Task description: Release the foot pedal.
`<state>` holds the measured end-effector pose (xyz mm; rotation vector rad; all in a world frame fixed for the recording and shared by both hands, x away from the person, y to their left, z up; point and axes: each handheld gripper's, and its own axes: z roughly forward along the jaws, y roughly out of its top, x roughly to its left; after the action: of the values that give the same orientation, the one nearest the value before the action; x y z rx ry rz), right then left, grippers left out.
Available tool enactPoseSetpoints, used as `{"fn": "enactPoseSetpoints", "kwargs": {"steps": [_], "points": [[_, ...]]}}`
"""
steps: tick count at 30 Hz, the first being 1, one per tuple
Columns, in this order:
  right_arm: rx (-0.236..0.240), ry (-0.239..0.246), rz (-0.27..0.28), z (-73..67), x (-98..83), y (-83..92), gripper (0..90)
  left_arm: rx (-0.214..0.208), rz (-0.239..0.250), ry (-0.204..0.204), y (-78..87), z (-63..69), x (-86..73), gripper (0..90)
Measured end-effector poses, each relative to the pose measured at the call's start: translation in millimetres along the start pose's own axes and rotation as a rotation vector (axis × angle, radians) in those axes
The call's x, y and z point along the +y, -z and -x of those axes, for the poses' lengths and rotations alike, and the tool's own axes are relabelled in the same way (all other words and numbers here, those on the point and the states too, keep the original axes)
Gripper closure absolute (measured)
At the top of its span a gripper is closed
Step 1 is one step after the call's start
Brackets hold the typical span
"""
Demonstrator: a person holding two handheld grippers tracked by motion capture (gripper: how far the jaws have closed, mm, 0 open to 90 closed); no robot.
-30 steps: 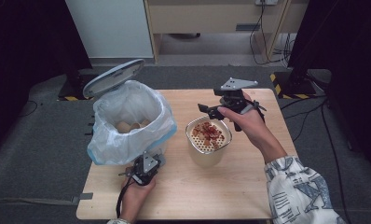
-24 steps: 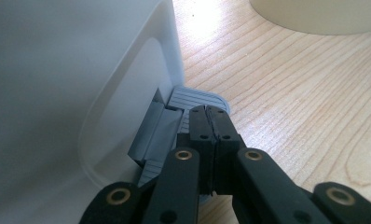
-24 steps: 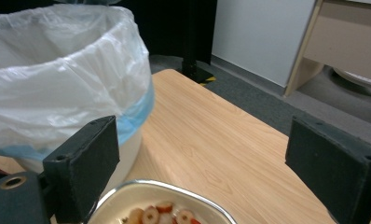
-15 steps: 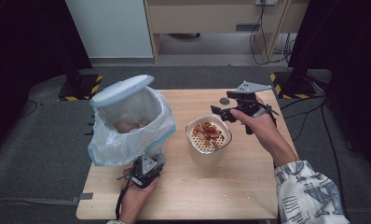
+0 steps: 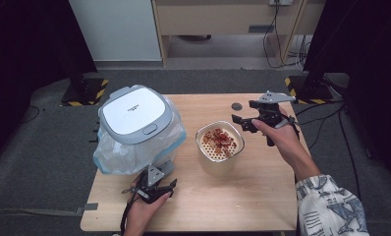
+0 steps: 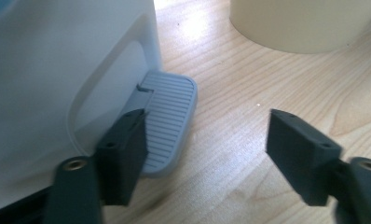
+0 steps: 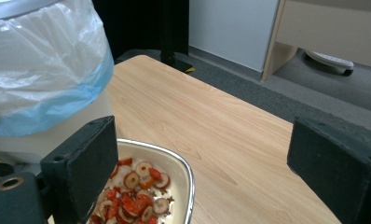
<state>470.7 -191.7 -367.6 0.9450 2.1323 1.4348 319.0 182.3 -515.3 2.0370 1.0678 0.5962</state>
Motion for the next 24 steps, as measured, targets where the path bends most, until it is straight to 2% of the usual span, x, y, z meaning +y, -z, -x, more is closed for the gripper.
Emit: {"fn": "enactPoseSetpoints", "kwargs": {"steps": [6,7,12,15,16,21,24], "points": [[-0.03,-0.01,-0.002,3.2,-10.2,5.4,8.3,-0.039,-0.012,-0.002,8.1,5.1,-4.6,16.0],[-0.033,-0.009,-0.004,3.5,-12.1,6.2,8.2,-0.056,-0.017,0.011,11.2,5.9,-7.3,15.3],[-0.045,-0.013,-0.007,5.2,-19.8,9.6,8.0,-0.061,0.004,0.019,20.2,4.4,-9.6,13.7],[-0.056,-0.014,-0.008,7.4,-26.2,12.6,7.9,-0.065,0.008,0.045,23.9,1.1,-12.2,13.2],[-0.064,-0.008,-0.008,7.7,-28.6,13.6,7.9,-0.062,0.0,0.036,25.2,-1.5,-13.5,13.0],[-0.087,-0.007,-0.018,9.7,-44.7,18.9,7.8,-0.037,-0.009,0.056,28.0,-11.3,-17.0,13.1],[-0.099,-0.032,-0.018,12.0,-58.7,23.6,7.6,-0.012,-0.007,0.046,30.7,-13.4,-19.3,14.5]]}}
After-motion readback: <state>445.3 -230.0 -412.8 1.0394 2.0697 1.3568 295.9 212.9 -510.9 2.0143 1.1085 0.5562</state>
